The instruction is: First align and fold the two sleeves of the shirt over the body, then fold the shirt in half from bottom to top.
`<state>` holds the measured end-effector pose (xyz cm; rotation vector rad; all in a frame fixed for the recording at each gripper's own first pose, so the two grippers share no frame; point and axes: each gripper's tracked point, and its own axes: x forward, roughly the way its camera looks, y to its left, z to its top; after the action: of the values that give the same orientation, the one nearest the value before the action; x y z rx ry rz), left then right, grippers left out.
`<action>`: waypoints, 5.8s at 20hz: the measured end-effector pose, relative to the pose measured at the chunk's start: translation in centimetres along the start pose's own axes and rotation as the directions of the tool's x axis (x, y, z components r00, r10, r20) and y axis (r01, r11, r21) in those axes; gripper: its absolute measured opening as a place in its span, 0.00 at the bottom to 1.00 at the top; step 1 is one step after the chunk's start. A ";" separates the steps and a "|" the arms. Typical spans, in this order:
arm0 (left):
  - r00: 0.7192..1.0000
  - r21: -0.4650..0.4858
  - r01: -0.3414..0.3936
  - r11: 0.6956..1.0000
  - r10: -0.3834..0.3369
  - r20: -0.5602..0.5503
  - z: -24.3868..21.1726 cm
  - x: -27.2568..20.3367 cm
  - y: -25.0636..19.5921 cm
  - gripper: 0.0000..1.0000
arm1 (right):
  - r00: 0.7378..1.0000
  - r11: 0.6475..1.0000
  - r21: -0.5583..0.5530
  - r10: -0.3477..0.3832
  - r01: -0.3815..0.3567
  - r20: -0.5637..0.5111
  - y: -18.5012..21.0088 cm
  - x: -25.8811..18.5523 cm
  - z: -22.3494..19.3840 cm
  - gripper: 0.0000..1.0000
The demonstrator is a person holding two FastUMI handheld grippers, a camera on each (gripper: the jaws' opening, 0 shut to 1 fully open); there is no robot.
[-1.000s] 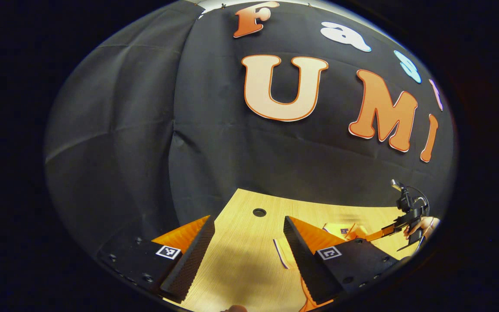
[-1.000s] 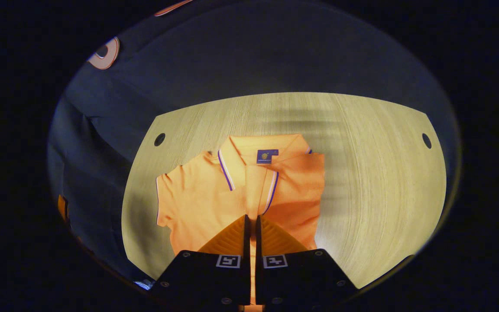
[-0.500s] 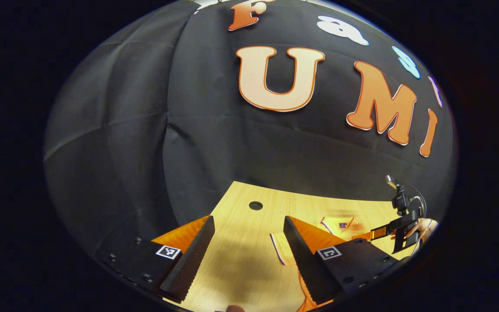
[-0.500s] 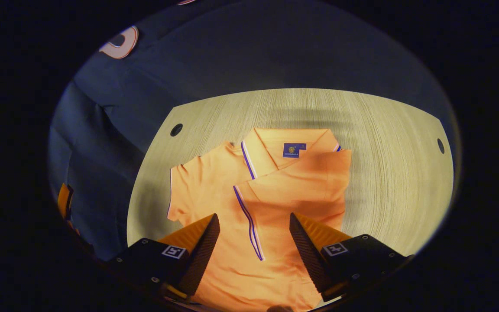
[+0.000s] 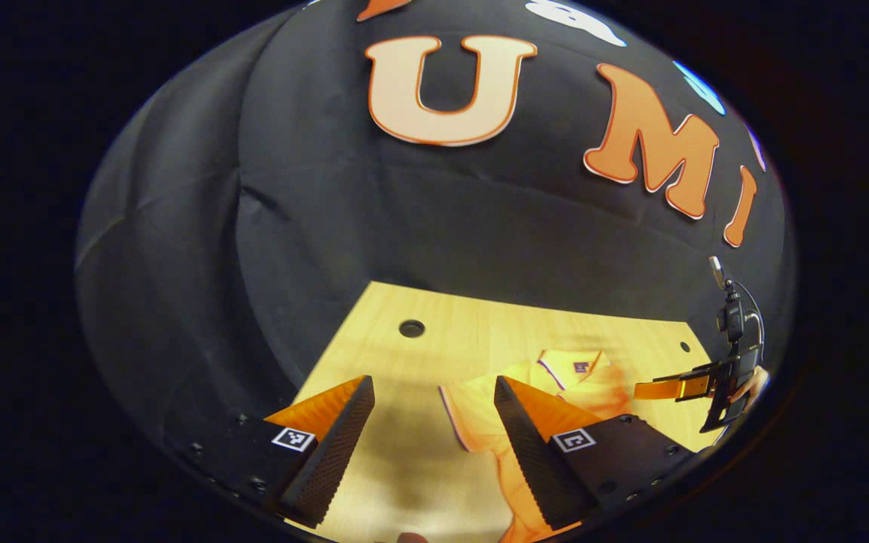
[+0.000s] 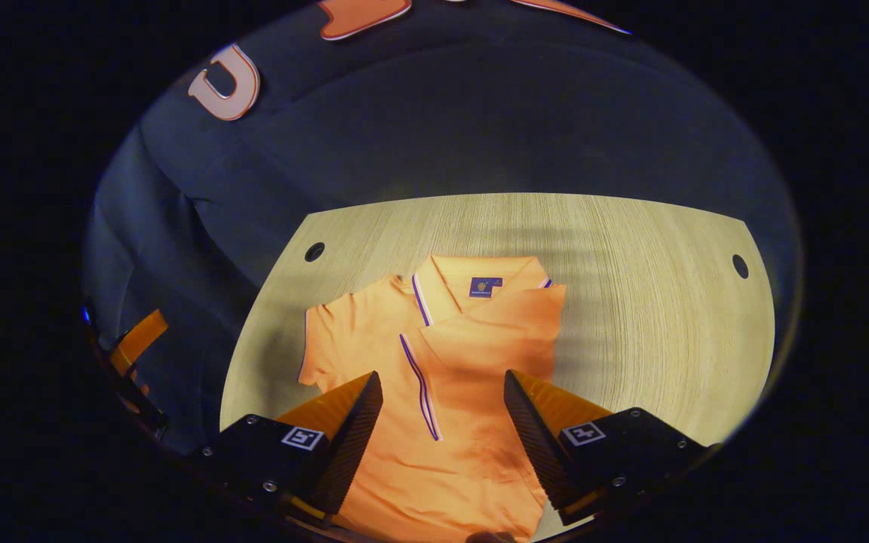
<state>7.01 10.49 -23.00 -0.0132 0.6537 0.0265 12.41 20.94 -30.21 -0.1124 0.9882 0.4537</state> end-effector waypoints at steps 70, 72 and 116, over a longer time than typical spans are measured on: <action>0.774 0.063 0.174 0.983 -0.097 -0.625 -12.7 14.4 -26.1 0.01 | 0.932 0.996 0.067 -0.085 0.065 0.354 -13.6 -19.9 0.4 0.99; 0.766 0.078 0.183 0.980 -0.093 -0.636 -13.8 15.0 -27.6 0.01 | 0.934 0.994 0.082 -0.094 0.070 0.344 -14.3 -19.7 0.1 0.99; 0.749 0.143 0.069 0.987 0.043 -0.661 -28.7 -8.2 -7.9 1.00 | 0.954 0.981 -0.069 -0.194 0.183 -0.230 -3.7 -7.8 -24.9 0.99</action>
<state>-16.73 1.85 -40.75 0.1349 1.3789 -0.0483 -9.03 7.81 -37.95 -0.3068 1.1884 0.2917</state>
